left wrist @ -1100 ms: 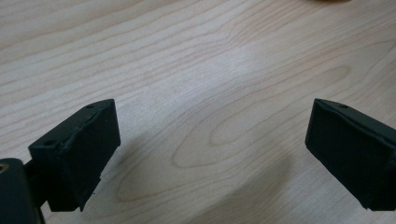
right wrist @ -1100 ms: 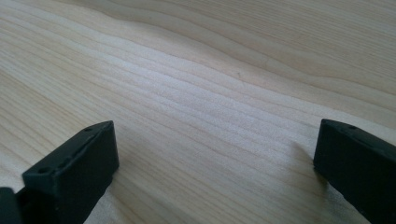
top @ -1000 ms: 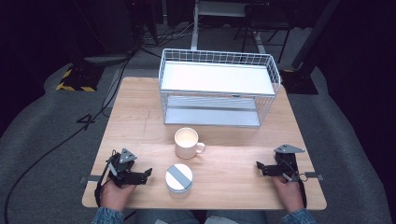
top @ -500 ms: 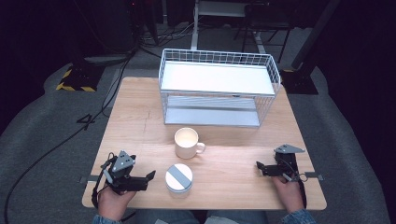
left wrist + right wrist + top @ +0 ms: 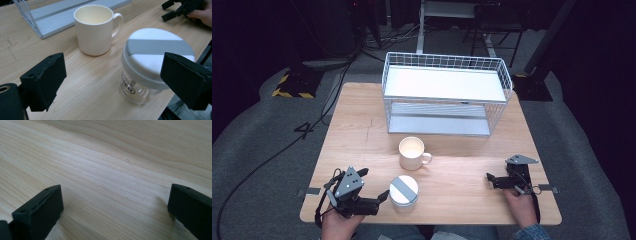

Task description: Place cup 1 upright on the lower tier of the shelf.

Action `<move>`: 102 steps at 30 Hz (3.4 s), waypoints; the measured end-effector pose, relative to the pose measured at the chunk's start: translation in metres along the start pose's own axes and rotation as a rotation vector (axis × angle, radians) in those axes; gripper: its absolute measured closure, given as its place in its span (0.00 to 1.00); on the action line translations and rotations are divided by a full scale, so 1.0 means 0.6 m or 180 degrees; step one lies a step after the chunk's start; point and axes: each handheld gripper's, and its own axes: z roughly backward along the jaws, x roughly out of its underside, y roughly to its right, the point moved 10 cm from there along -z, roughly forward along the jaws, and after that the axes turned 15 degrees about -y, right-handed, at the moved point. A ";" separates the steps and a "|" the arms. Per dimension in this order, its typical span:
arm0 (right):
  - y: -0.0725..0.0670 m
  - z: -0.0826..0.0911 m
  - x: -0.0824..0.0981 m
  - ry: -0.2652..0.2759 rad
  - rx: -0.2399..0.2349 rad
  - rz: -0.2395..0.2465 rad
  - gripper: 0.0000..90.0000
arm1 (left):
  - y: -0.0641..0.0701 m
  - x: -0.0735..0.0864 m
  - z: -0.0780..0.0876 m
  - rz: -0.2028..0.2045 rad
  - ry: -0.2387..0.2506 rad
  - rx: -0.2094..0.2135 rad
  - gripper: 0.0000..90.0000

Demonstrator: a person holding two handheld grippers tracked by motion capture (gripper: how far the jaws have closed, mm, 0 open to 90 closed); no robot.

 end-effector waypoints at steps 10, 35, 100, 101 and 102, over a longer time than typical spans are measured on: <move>0.000 0.000 0.000 0.0001 0.0001 0.0000 0.00 | 0.052 -0.015 -0.019 -0.0149 0.0027 0.0218 0.07; 0.000 0.000 0.000 -0.0001 0.0006 -0.0007 0.01 | 0.084 -0.002 -0.090 -0.0179 -0.0094 0.0310 0.00; -0.002 0.000 0.000 -0.0001 0.0008 0.0002 0.01 | 0.105 -0.117 -0.124 -0.0205 0.0037 0.0320 0.08; -0.002 0.000 0.000 -0.0002 0.0008 0.0002 0.01 | 0.105 -0.122 -0.125 -0.0198 0.0048 0.0322 0.08; -0.002 0.000 0.000 -0.0001 0.0008 0.0002 0.01 | 0.103 -0.127 -0.125 -0.0212 0.0049 0.0309 0.08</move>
